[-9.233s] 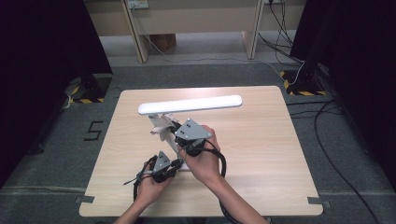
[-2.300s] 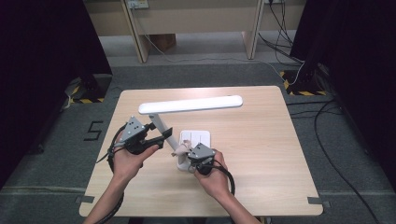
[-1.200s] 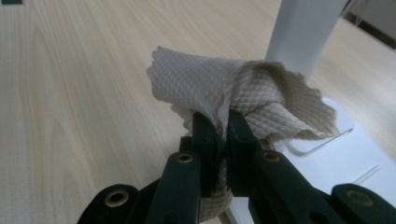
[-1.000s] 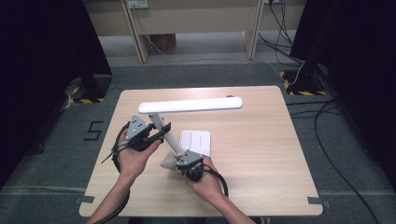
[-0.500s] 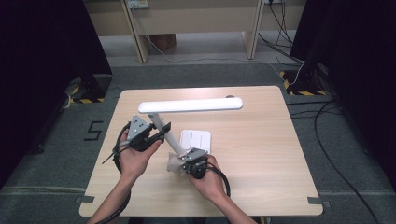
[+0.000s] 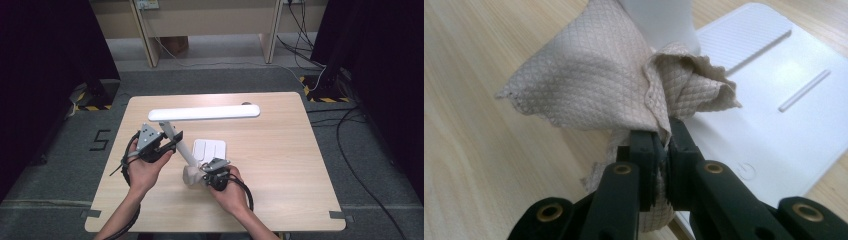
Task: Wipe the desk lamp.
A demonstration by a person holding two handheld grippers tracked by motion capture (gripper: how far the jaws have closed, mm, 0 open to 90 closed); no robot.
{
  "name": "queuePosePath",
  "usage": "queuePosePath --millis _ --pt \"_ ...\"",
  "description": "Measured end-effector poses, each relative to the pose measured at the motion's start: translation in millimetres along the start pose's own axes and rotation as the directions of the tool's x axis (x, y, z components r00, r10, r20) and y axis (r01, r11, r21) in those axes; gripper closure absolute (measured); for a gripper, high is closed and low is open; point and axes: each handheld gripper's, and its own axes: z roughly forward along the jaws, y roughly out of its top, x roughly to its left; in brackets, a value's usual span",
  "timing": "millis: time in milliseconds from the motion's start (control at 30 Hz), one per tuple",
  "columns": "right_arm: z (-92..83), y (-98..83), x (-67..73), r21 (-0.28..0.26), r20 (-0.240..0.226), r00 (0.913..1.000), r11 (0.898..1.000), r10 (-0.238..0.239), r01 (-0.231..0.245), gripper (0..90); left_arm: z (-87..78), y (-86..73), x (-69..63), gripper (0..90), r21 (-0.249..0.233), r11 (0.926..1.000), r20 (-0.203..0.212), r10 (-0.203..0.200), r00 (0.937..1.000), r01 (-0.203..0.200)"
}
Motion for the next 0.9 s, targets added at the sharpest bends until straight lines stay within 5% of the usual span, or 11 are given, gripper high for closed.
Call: queuePosePath --millis 900 --pt "-20.3 -21.9 -29.5 0.002 0.101 0.9939 0.999 0.043 -0.043 85.1 0.0 -0.8 -0.1 63.3 -0.005 1.0000 -0.002 -0.005 1.0000 0.005"
